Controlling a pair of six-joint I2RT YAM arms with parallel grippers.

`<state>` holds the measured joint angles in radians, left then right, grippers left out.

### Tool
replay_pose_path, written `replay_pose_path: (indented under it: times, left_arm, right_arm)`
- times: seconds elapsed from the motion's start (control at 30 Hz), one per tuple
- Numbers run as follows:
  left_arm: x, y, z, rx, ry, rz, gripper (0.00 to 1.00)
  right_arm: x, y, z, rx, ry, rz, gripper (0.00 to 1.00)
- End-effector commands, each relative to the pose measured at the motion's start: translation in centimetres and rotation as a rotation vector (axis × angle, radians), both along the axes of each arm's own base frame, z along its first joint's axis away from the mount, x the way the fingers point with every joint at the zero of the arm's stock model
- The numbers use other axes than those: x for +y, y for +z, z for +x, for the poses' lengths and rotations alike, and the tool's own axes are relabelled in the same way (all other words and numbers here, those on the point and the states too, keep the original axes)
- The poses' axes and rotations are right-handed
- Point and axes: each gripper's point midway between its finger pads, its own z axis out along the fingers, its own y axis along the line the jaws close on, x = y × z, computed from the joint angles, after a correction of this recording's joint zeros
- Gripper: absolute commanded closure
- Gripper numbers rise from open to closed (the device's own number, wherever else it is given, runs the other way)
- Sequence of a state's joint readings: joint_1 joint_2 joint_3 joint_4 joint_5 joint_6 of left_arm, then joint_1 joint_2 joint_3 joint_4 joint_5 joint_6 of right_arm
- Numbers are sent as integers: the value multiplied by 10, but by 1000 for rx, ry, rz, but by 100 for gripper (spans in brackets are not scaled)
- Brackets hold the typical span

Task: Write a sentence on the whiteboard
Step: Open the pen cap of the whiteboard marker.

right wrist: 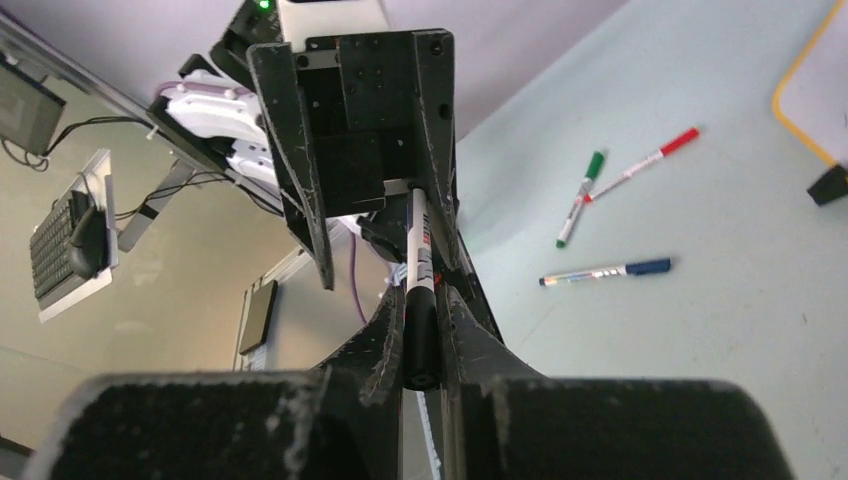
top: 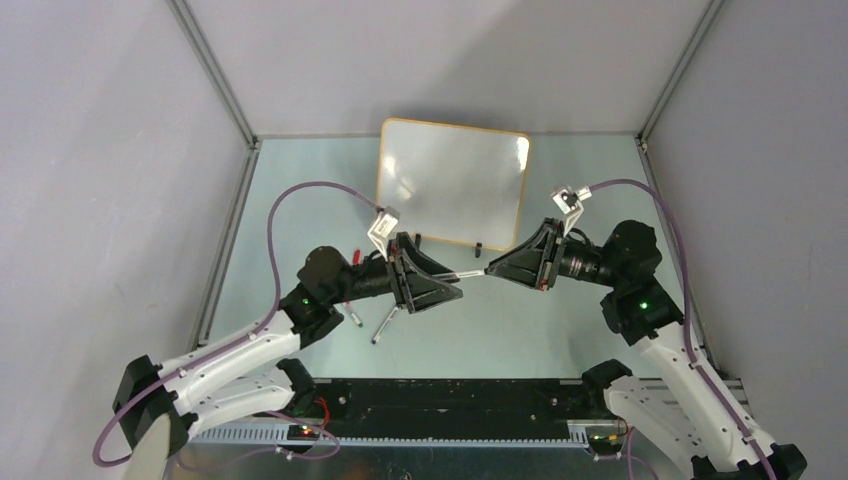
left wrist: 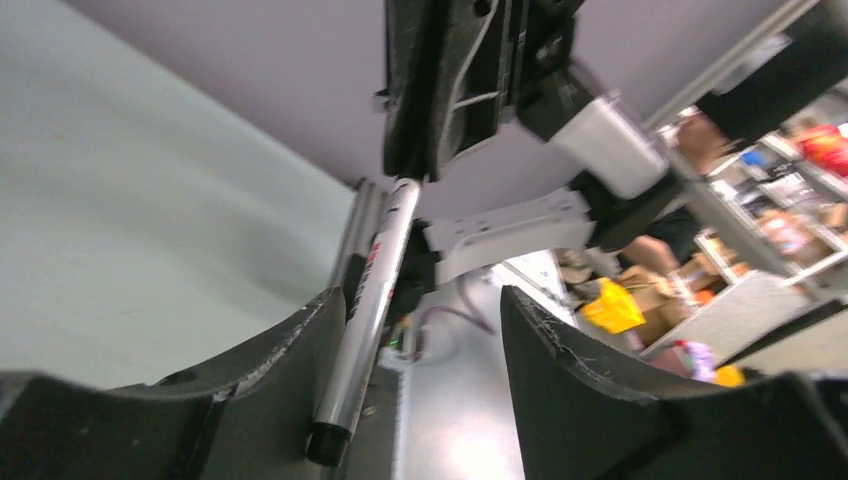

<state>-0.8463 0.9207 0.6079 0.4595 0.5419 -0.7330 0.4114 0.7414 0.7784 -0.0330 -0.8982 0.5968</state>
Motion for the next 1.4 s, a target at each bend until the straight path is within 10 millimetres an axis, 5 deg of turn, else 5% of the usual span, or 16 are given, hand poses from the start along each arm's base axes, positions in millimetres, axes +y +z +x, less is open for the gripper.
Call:
replay_pose_path:
  times: [0.0, 1.07, 1.37]
  left_arm:
    - [4, 50, -25, 69, -141, -172, 39]
    - [5, 57, -23, 118, -153, -203, 59]
    - [5, 56, -20, 124, -147, -201, 76]
  right_arm:
    - [4, 31, -5, -83, 11, 99, 100]
    - [18, 19, -11, -48, 87, 74, 100]
    - [22, 16, -13, -46, 103, 68, 100]
